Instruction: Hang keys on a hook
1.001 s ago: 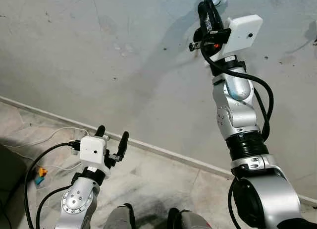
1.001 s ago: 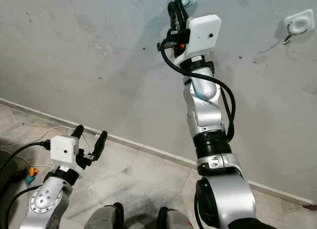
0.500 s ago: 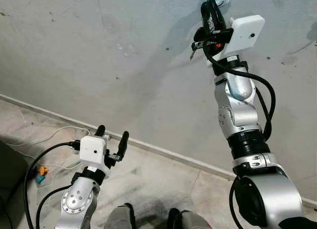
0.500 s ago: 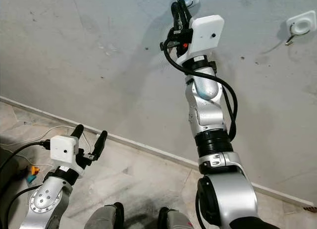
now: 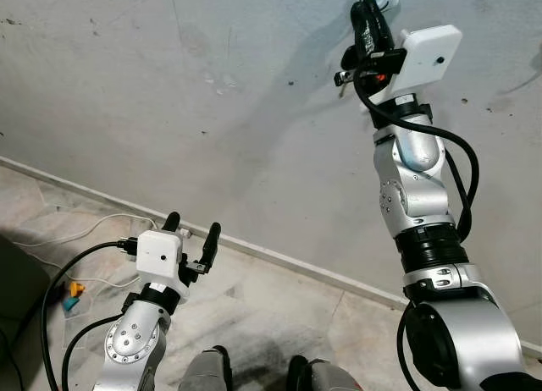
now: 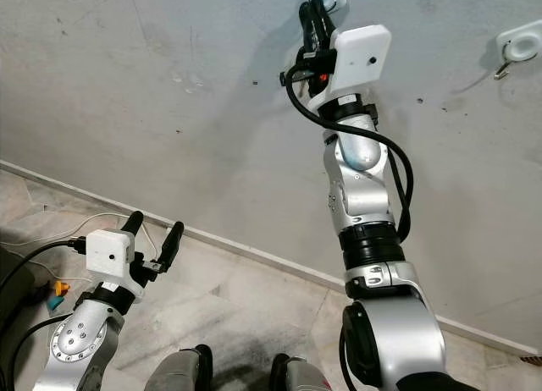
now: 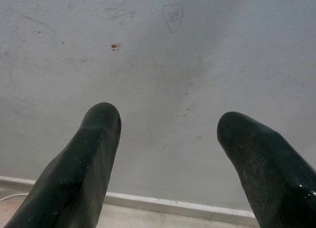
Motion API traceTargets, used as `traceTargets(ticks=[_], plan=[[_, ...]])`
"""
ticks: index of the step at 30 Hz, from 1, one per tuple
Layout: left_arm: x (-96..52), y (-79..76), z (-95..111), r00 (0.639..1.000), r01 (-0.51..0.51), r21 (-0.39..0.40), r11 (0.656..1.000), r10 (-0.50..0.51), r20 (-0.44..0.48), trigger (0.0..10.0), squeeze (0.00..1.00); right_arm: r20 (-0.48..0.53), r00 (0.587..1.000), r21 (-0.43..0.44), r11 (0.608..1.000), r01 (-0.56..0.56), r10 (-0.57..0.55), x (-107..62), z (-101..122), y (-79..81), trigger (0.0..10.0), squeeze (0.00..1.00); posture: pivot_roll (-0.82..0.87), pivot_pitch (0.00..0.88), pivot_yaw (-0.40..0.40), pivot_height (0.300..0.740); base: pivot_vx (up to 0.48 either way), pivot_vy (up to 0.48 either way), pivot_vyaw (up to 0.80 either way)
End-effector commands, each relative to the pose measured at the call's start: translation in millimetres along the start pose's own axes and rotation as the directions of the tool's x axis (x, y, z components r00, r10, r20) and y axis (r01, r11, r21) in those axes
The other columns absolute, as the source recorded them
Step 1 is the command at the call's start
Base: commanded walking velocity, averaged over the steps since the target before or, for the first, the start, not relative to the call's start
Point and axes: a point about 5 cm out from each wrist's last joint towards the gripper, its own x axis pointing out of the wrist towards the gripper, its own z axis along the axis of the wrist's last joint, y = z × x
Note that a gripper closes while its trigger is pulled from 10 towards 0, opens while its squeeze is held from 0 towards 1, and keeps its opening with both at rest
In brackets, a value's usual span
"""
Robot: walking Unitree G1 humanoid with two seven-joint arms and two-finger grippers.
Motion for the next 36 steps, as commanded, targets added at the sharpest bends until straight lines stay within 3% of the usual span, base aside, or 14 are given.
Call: traceTargets(ticks=[1, 19, 36], plan=[[-2.1, -0.4, -1.4, 1.000, 0.009, 0.009, 1.000, -0.008, -0.013, 10.0, 0.00, 0.060, 0.998, 0.005, 1.000, -0.005, 0.005, 7.7, 14.5, -1.4, 10.0, 0.00, 0.15, 0.172, 0.001, 0.740, 0.000, 0.000, 0.00], [-1.1, -0.3, -1.4, 1.000, 0.011, 0.009, 1.000, -0.011, -0.012, 10.0, 0.00, 0.060, 0.997, 0.043, 0.998, -0.047, 0.044, 7.3, 16.9, 6.3, 10.0, 0.00, 0.15, 0.170, 0.001, 0.740, 0.000, 0.000, 0.00], [-2.7, -0.6, -1.5, 1.000, 0.016, 0.010, 1.000, -0.016, -0.015, 10.0, 0.00, -0.001, 0.998, 0.062, 0.997, -0.055, 0.055, -7.5, 2.2, 10.9, 10.0, 0.00, 0.15, 0.176, 0.007, 0.740, 0.000, 0.000, 0.00]])
